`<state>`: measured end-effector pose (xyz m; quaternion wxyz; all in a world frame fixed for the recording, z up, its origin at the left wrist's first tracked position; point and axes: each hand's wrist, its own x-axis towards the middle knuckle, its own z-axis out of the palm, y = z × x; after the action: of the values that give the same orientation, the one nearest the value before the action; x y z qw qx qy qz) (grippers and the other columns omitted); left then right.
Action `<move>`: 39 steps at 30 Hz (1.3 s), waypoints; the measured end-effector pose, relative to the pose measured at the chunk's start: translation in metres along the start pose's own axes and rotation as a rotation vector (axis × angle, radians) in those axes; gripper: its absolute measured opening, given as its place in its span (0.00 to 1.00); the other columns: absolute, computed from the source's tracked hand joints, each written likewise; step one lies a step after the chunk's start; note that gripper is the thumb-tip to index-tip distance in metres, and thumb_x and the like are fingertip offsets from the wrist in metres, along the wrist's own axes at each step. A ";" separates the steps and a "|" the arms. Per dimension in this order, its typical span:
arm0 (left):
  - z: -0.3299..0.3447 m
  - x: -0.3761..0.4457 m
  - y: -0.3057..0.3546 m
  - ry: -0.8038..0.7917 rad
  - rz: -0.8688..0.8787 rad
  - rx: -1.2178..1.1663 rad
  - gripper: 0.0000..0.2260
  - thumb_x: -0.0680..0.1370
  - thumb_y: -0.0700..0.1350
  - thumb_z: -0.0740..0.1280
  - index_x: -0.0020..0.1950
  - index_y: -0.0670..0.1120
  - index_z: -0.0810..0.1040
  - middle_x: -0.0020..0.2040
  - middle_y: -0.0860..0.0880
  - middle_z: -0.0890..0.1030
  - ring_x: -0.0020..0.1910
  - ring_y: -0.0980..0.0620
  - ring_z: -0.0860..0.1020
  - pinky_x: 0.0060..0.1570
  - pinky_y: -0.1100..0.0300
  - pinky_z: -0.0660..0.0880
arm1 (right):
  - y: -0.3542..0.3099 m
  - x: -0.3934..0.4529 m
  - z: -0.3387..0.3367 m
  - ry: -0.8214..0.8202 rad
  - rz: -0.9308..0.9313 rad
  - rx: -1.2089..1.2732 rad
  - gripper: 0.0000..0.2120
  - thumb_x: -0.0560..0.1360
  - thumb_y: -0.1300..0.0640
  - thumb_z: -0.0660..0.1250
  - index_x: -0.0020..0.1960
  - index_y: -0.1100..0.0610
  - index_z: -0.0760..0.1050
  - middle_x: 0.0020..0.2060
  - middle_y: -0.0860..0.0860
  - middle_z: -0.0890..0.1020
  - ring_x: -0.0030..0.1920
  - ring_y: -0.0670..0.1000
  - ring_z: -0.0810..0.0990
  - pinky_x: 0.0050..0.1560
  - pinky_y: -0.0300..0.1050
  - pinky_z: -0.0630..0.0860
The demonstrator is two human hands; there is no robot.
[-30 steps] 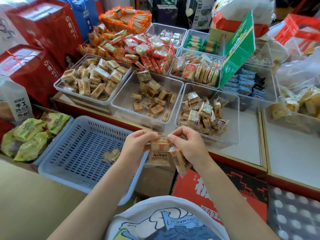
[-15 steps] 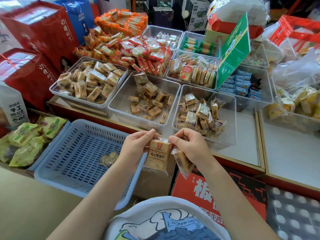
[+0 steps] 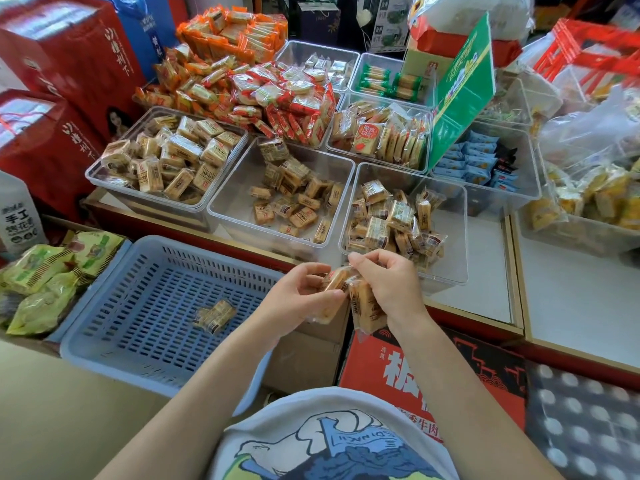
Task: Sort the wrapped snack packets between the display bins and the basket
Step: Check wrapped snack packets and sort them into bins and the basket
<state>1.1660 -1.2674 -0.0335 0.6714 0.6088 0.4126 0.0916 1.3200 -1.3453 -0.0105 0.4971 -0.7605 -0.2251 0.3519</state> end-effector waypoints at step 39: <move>-0.012 0.002 0.001 -0.020 0.010 -0.198 0.13 0.76 0.46 0.74 0.60 0.47 0.82 0.52 0.50 0.87 0.53 0.51 0.85 0.47 0.59 0.82 | -0.007 0.004 -0.004 0.006 -0.065 0.111 0.05 0.76 0.61 0.73 0.43 0.54 0.83 0.39 0.52 0.83 0.40 0.50 0.81 0.48 0.53 0.82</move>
<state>1.1602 -1.2572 -0.0324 0.7319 0.5422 0.3919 0.1292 1.3260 -1.3420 -0.0046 0.5504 -0.7250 -0.2282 0.3455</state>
